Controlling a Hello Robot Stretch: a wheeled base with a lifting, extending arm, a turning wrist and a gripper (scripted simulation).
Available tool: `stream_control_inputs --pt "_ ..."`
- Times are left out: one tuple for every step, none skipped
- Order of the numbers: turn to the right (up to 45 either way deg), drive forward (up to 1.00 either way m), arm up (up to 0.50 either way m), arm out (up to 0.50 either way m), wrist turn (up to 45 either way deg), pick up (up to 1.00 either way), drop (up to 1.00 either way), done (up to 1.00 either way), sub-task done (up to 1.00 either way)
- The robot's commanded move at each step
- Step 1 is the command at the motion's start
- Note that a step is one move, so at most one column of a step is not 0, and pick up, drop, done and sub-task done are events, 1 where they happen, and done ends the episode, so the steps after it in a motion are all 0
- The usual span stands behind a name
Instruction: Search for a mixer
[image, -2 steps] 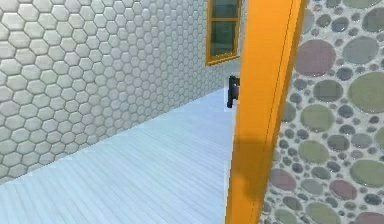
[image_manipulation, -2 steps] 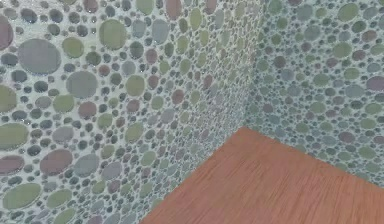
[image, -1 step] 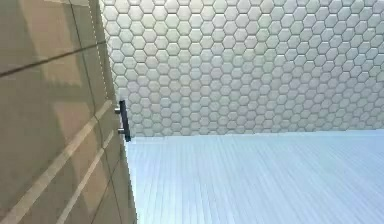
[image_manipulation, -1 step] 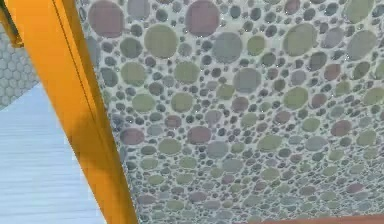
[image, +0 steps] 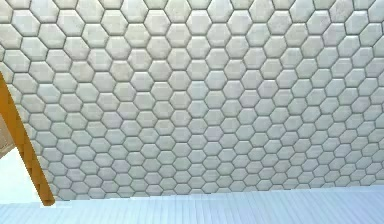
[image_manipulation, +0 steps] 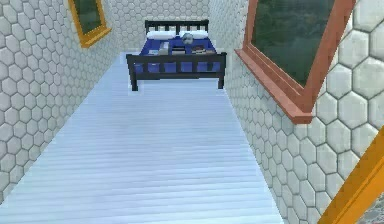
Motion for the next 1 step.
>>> stream_control_inputs --pt "-6.0 0.00 0.00 0.00 0.0 0.00 0.00 0.00 0.00"
